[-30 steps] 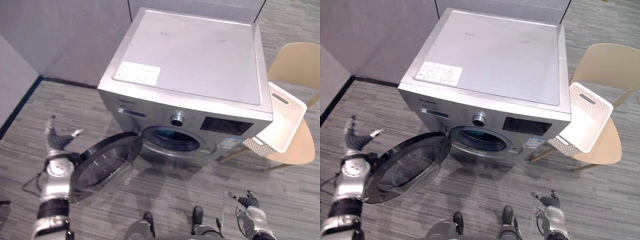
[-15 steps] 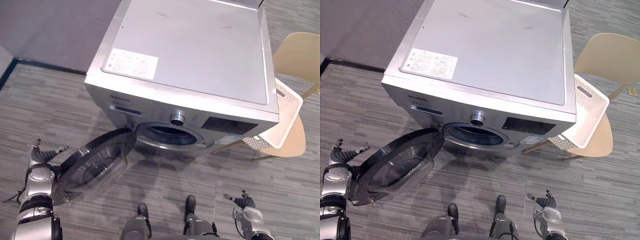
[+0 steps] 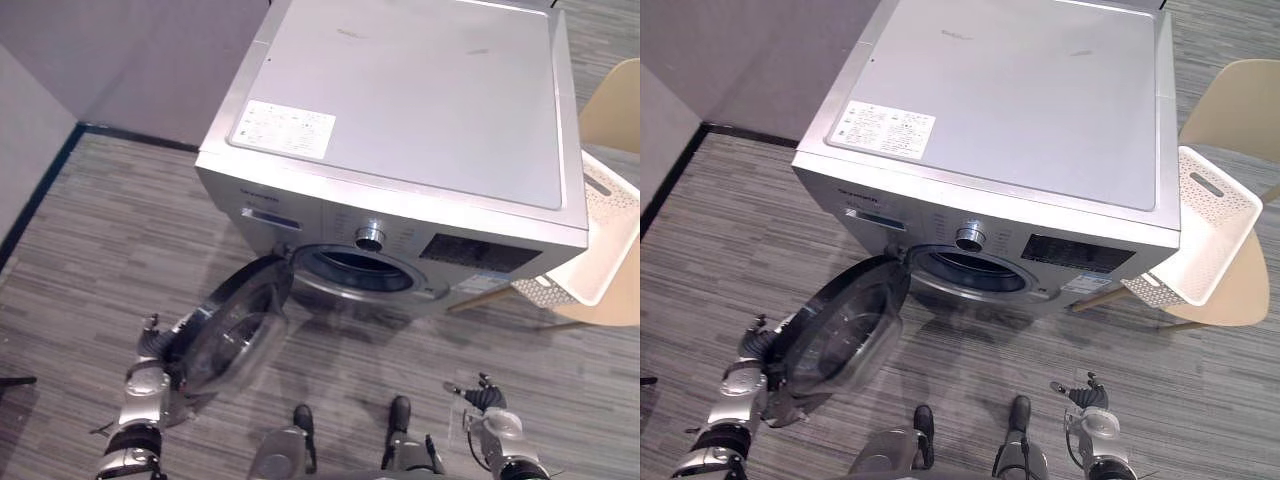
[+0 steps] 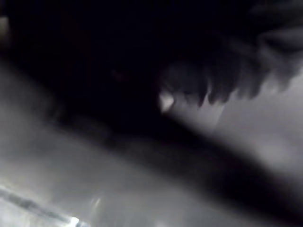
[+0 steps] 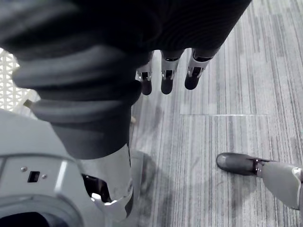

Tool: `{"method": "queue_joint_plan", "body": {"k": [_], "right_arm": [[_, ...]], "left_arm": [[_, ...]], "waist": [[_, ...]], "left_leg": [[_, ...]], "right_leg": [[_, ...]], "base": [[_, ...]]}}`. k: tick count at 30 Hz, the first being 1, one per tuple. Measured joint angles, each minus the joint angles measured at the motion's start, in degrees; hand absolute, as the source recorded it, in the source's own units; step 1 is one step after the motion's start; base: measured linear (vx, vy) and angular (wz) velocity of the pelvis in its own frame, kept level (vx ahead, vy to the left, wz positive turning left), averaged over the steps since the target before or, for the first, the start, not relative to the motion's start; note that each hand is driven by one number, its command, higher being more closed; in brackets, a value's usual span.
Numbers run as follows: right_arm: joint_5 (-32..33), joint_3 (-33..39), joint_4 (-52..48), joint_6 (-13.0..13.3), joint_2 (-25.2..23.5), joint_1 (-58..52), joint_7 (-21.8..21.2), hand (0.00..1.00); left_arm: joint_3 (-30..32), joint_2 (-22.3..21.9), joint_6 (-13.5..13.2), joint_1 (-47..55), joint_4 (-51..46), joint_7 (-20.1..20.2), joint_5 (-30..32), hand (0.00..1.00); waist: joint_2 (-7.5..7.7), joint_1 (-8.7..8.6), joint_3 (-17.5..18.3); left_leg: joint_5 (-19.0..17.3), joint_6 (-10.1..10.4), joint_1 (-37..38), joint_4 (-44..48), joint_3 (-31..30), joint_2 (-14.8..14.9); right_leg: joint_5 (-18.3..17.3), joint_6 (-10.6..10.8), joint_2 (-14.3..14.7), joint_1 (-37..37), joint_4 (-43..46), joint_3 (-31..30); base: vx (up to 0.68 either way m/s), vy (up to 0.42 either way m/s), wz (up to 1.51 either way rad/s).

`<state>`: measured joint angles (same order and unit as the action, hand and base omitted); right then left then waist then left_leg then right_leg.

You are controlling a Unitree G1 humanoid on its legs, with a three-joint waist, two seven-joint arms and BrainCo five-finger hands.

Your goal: Pick up the laundry basket with both hands and put the clothes into the washing machine.

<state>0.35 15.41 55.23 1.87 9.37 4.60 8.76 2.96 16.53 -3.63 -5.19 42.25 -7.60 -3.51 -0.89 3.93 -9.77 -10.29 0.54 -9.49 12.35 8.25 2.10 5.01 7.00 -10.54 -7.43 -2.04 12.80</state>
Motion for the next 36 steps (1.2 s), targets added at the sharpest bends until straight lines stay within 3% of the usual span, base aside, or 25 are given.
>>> {"method": "queue_joint_plan", "body": {"k": [3,5,7,10,12,14,17,19,20,21,24,25,27,28,36], "right_arm": [[-0.4,0.0,0.0,0.0,-0.7,0.6,0.1,0.0],[-0.4,0.0,-0.1,0.0,-1.8,0.6,0.4,0.0],[-0.4,0.0,-0.5,-0.1,-2.3,0.0,1.2,0.0],[-0.4,0.1,-2.5,0.0,-2.0,-2.0,1.4,0.0],[-0.3,0.4,-4.7,0.0,-1.1,-3.7,2.5,0.0],[-0.3,0.3,-5.8,0.0,-1.0,-4.1,2.9,0.0],[0.3,-1.9,-10.9,0.2,-2.2,-4.4,3.7,0.0],[0.9,-3.2,-13.2,0.4,-2.9,-4.0,3.8,0.0],[1.5,-3.7,-14.0,0.5,-4.0,-4.4,3.9,0.0],[2.0,-4.8,-14.3,0.4,-4.9,-4.3,3.9,0.0],[2.8,-7.4,-18.5,1.4,-6.3,-4.6,4.1,0.0],[3.6,-8.5,-20.0,2.0,-6.4,-4.5,4.2,0.0],[3.6,-9.7,-21.8,2.3,-6.7,-4.5,4.2,0.0],[3.6,-9.8,-22.6,2.8,-6.7,-4.5,4.2,0.0],[4.2,-10.9,-23.1,3.6,-6.6,-5.3,5.0,0.0]], "left_arm": [[-5.7,-3.2,0.1,0.2,-2.7,0.4,-2.1,0.0],[-7.9,-5.6,0.6,0.1,-4.4,-0.3,-5.6,0.0],[-7.9,-3.9,0.8,-0.7,-4.5,-0.5,-6.1,0.0],[-7.7,-3.6,1.5,-1.8,-4.4,-2.7,-8.3,0.0],[-10.0,-3.8,1.8,-6.2,-4.4,-3.8,-8.4,0.0],[-12.4,-4.1,2.0,-11.1,-4.1,-4.3,-8.6,0.0],[-12.1,-3.0,4.0,-24.8,3.5,-9.0,-9.4,0.0],[-11.5,-0.9,5.0,-32.2,6.2,-10.4,-9.9,0.0],[-11.9,0.1,5.0,-35.5,6.3,-10.1,-10.0,0.0],[-12.6,0.1,5.0,-38.1,6.1,-10.0,-10.4,0.0],[-13.4,-0.5,6.1,-40.3,5.8,-10.5,-11.5,0.0],[-14.6,-0.8,5.5,-40.5,5.0,-9.0,-11.5,0.0],[-15.4,-2.4,6.8,-43.5,5.2,-8.5,-11.5,0.0],[-16.4,-2.6,7.1,-43.7,5.5,-8.0,-11.3,0.0],[-20.2,-2.7,6.6,-45.8,5.6,-4.8,-5.9,0.0]], "waist": [[-0.02,-0.16,0.0],[0.02,-1.58,0.0],[-0.34,-2.93,-0.2],[-0.9,-3.36,-0.6],[-1.95,-3.93,-2.7],[-2.02,-4.52,-3.0],[-0.87,-6.37,-4.4],[-1.42,-6.46,-6.4],[-0.44,-6.67,-8.1],[0.17,-6.76,-8.4],[0.97,-6.66,-8.7],[1.28,-6.77,-8.8],[2.14,-6.91,-9.1],[2.26,-8.08,-9.2],[2.99,-8.04,-9.6]], "left_leg": [[1.8,-0.1,-0.1,-2.6,0.1,-0.8],[3.5,0.1,-0.9,-4.3,0.5,-1.0],[4.9,0.8,-1.6,-5.6,2.0,-0.3],[5.6,1.4,-2.4,-6.0,3.4,0.1],[6.1,1.7,-3.2,-6.1,4.8,0.0],[6.3,1.9,-4.6,-6.0,6.3,0.0],[6.5,2.2,-7.3,-6.6,9.5,0.1],[7.8,2.1,-9.0,-8.7,11.4,2.1],[8.9,3.2,-9.5,-8.9,11.9,2.3],[9.5,4.2,-11.3,-7.8,12.5,3.2],[10.1,4.7,-13.3,-5.6,14.9,5.4],[10.1,4.6,-13.9,-4.2,16.3,6.3],[9.4,3.5,-13.9,-2.6,18.6,7.2],[8.4,2.7,-14.3,-1.0,19.5,7.7],[6.1,1.9,-16.4,4.4,19.8,9.9]], "right_leg": [[0.0,0.0,-0.5,-1.3,-0.2,-0.2],[0.4,0.1,-0.5,-3.1,-0.3,-0.8],[1.6,-0.4,0.3,-5.1,-0.7,-2.4],[3.0,-0.7,0.8,-7.0,-1.4,-4.1],[4.2,-0.7,0.6,-8.3,-1.4,-5.4],[4.7,-0.5,0.3,-10.3,-1.3,-6.7],[4.2,0.6,-0.3,-14.3,-2.3,-8.4],[2.6,-1.7,1.1,-17.8,1.3,-8.0],[2.3,-2.5,1.4,-19.0,6.5,-7.7],[2.4,-2.6,1.7,-19.8,5.6,-7.0],[4.2,-3.4,3.2,-20.9,3.5,-8.6],[5.1,-3.3,3.8,-21.1,2.4,-9.8],[6.2,-3.3,4.5,-21.1,1.0,-11.5],[6.8,-2.7,4.7,-21.1,0.3,-12.3],[7.8,-3.2,5.6,-21.0,-0.2,-12.6]], "base": [[-0.15,-0.027,0.01],[-0.18,-0.044,-0.11],[-0.16,-0.07,-0.27],[-0.17,-0.072,-0.33],[-0.18,-0.049,-0.18],[-0.22,-0.045,-0.24],[-0.2,-0.06,-0.29],[-0.19,-0.083,-0.22],[-0.05,-0.09,0.16],[-0.03,-0.104,0.17],[-0.03,-0.091,-0.34],[0.01,-0.066,-0.62],[0.03,-0.052,-0.63],[0.04,-0.027,-0.39],[0.01,-0.024,-0.09]]}}
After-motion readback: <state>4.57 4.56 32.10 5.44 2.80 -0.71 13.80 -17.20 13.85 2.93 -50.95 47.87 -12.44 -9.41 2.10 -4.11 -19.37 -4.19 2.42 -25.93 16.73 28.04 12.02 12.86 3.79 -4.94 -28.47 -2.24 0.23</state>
